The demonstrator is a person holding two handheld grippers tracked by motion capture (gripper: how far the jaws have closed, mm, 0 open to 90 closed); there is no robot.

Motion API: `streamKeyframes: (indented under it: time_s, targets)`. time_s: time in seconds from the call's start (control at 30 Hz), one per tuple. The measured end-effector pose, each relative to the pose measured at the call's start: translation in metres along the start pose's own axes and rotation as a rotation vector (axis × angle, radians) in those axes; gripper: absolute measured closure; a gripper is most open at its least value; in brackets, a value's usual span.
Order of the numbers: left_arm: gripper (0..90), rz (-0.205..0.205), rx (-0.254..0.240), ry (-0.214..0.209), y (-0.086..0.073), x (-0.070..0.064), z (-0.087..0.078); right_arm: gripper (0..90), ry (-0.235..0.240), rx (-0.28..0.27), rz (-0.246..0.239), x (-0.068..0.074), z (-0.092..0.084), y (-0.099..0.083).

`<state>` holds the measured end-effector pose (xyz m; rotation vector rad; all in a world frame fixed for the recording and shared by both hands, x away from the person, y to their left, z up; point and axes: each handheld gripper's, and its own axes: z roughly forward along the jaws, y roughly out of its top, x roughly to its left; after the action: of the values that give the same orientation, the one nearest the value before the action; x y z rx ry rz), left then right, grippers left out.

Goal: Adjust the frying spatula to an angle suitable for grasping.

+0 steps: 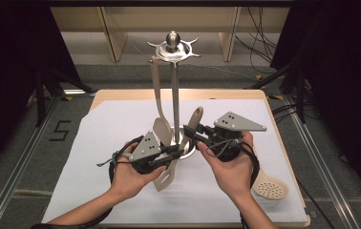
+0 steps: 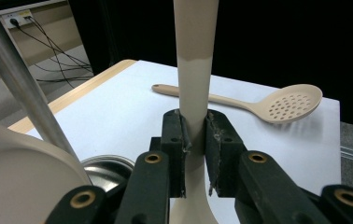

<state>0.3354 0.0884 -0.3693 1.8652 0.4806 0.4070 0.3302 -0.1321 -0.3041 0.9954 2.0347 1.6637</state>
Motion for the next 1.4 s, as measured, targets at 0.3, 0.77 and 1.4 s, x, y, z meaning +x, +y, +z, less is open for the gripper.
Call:
streamKeyframes:
  time_s: [0.3, 0.77, 1.4]
  targets:
    - [72.0, -0.033, -0.004, -0.101, 0.006, 0.003, 0.003, 74.6, 0.036, -0.010, -0.025, 0.001, -0.009, 0.003]
    - [53.4, -0.108, 0.004, -0.386, 0.023, 0.023, 0.008, 74.8, 0.201, 0.023, -0.053, -0.011, -0.015, -0.004]
    - [75.9, -0.069, 0.024, -0.462, 0.024, 0.019, 0.015, 74.5, 0.296, -0.015, -0.041, -0.013, -0.016, -0.008]
